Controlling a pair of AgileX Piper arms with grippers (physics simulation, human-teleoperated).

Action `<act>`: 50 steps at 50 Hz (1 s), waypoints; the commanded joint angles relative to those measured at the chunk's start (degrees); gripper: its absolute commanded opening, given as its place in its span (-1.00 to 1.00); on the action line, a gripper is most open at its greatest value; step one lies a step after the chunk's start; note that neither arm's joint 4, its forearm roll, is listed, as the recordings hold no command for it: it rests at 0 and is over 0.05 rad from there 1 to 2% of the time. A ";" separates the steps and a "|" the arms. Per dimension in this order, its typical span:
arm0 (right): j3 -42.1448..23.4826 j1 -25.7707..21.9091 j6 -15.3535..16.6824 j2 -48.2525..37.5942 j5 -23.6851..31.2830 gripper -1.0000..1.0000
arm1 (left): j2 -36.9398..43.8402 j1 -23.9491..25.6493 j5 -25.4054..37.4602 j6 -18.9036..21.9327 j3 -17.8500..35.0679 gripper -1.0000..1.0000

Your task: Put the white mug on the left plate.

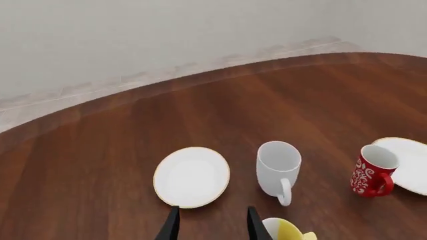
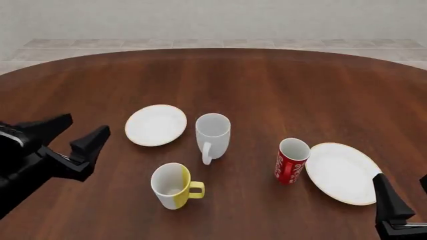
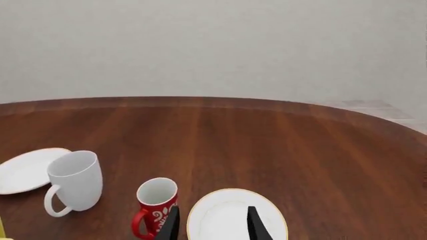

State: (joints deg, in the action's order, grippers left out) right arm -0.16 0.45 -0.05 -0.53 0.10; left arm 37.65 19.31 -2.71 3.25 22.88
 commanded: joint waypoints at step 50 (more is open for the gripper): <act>-0.38 0.58 -0.08 0.47 0.19 1.00 | 28.38 9.53 3.58 -3.78 18.61 1.00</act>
State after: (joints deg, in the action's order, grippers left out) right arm -0.40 0.98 -0.15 -0.08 0.18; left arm 62.07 28.33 1.68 0.14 39.83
